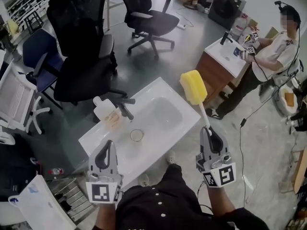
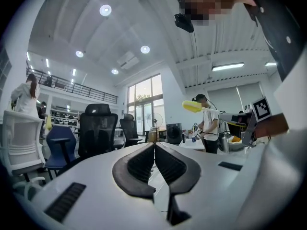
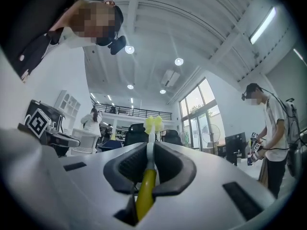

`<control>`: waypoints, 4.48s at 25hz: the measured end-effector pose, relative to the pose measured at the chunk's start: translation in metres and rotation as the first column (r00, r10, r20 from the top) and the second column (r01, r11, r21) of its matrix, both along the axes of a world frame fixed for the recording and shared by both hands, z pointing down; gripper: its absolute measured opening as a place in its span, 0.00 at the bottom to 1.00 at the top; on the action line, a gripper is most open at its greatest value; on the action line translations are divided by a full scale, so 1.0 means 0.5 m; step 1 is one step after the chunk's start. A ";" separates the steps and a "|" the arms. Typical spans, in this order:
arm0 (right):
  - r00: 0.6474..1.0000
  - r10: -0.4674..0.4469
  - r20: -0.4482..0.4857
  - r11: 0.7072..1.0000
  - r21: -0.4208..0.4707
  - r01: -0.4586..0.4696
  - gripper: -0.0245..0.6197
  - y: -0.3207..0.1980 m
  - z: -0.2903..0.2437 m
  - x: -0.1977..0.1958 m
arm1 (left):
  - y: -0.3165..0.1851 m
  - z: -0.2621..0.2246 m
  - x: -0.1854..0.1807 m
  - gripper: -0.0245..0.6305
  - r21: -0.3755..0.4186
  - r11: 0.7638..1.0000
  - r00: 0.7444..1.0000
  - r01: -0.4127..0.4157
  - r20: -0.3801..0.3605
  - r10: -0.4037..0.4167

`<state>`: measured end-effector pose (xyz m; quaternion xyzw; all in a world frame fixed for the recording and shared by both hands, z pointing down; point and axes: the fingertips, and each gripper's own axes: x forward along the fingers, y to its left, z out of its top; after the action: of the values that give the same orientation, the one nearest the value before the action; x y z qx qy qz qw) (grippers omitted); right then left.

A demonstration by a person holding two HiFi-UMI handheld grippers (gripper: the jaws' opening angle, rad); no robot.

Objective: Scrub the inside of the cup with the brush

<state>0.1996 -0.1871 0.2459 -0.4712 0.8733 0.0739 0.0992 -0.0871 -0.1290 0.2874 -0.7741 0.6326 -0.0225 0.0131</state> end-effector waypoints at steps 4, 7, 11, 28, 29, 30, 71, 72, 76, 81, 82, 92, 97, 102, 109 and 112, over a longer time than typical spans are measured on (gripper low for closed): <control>0.996 -0.088 0.002 0.996 -0.007 0.088 0.12 -0.080 0.003 0.001 | -0.041 0.000 0.015 0.08 -0.003 0.997 0.997 0.077 0.016 -0.077; 0.988 -0.155 0.002 0.988 0.000 0.155 0.12 -0.144 -0.007 0.000 | -0.072 -0.007 0.023 0.08 -0.008 0.988 0.988 0.151 0.001 -0.151; 0.970 -0.242 0.002 0.970 0.013 0.242 0.12 -0.225 -0.023 -0.006 | -0.106 -0.019 0.031 0.08 0.006 0.970 0.970 0.243 0.000 -0.243; 0.766 -0.642 0.007 0.766 -0.001 0.642 0.12 -0.375 -0.026 -0.111 | -0.058 -0.051 0.062 0.08 -0.002 0.774 0.773 0.634 0.054 -0.633; 0.756 -0.654 0.009 0.756 -0.002 0.654 0.12 -0.377 -0.026 -0.117 | -0.053 -0.050 0.064 0.08 -0.004 0.765 0.764 0.644 0.063 -0.642; 0.747 -0.664 0.012 0.747 -0.002 0.665 0.12 -0.379 -0.026 -0.124 | -0.049 -0.049 0.064 0.08 -0.011 0.757 0.756 0.653 0.068 -0.651; -0.297 -0.597 -0.745 0.318 -0.559 0.766 0.12 -0.196 0.517 -0.319 | -0.127 0.635 -0.019 0.08 -0.580 0.814 0.953 0.042 0.268 0.141; -0.335 -0.573 -0.748 0.309 -0.576 0.757 0.12 -0.201 0.534 -0.326 | -0.130 0.655 -0.015 0.09 -0.596 0.803 0.950 0.019 0.261 0.171; -0.463 -0.462 -0.756 0.277 -0.619 0.735 0.12 -0.215 0.589 -0.360 | -0.131 0.740 -0.013 0.27 -0.668 0.743 0.940 -0.044 0.224 0.257; -0.541 -0.354 -0.763 0.218 -0.630 0.746 0.12 -0.207 0.621 -0.401 | -0.141 0.818 -0.013 0.34 -0.730 0.678 0.922 -0.090 0.197 0.335; -0.553 -0.321 -0.769 0.211 -0.627 0.750 0.12 -0.206 0.627 -0.405 | -0.144 0.830 -0.010 0.34 -0.736 0.669 0.919 -0.103 0.188 0.347; -0.597 0.001 -0.803 0.091 -0.594 0.799 0.12 -0.190 0.657 -0.450 | -0.159 0.878 0.005 0.30 -0.747 0.640 0.898 -0.178 0.143 0.417; -0.579 0.142 -0.803 0.020 -0.582 0.813 0.12 -0.184 0.676 -0.451 | -0.164 0.879 0.004 0.18 -0.730 0.660 0.896 -0.179 0.156 0.416; -0.519 0.275 -0.809 -0.075 -0.556 0.828 0.12 -0.182 0.680 -0.453 | -0.166 0.871 0.009 0.18 -0.721 0.666 0.891 -0.192 0.157 0.427; -0.457 0.392 -0.799 -0.174 -0.552 0.815 0.12 -0.170 0.710 -0.434 | -0.168 0.847 0.042 0.17 -0.711 0.662 0.864 -0.237 0.158 0.479; -0.465 0.377 -0.801 -0.162 -0.552 0.818 0.12 -0.166 0.730 -0.436 | -0.169 0.845 0.047 0.17 -0.715 0.656 0.860 -0.242 0.156 0.486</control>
<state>-0.0183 -0.2701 0.6110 0.5211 0.4670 0.6685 -0.2518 -0.0638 -0.2133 0.7100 -0.8217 0.3976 -0.3772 -0.1561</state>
